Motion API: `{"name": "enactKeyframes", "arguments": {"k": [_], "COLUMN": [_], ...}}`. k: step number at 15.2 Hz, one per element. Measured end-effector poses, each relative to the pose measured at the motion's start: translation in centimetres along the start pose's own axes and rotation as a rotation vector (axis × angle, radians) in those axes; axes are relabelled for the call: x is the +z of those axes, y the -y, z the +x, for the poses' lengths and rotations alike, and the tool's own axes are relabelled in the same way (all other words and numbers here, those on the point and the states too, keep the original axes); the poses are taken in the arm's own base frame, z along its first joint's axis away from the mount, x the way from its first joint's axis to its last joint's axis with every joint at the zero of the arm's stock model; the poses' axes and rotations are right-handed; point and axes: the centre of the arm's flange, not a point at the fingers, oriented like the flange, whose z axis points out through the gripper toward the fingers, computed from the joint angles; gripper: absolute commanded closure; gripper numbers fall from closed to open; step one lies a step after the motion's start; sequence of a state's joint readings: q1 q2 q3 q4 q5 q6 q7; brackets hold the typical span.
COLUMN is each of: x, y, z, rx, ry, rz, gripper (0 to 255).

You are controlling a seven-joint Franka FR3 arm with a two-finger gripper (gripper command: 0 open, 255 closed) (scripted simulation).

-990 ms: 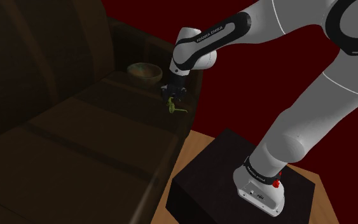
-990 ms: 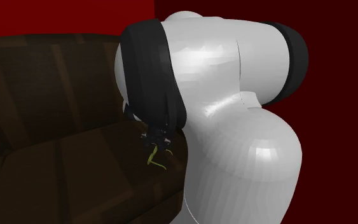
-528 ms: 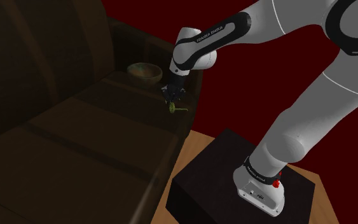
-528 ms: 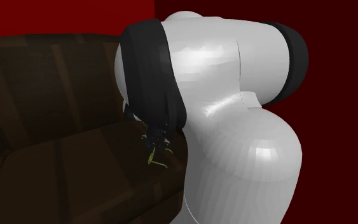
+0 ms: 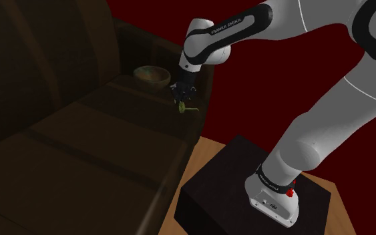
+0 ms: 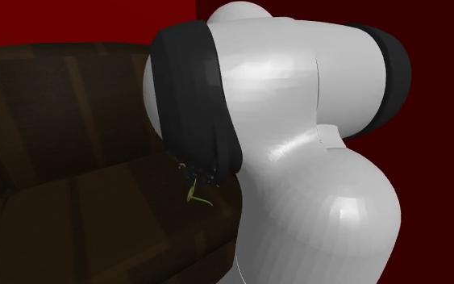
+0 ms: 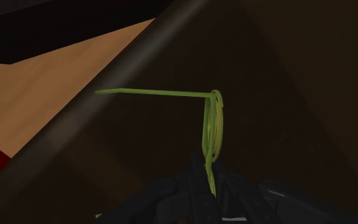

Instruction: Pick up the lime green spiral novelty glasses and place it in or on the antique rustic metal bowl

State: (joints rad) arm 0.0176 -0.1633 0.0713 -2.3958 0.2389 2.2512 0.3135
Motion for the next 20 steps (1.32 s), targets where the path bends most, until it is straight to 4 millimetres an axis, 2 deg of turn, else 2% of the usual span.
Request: {"name": "enactKeyframes", "arguments": {"k": [20], "x": [-10.3], "y": [1.8], "z": [-0.5], "rx": [0.0], "ry": [0.0], "rz": [0.0], "gripper": [255]}}
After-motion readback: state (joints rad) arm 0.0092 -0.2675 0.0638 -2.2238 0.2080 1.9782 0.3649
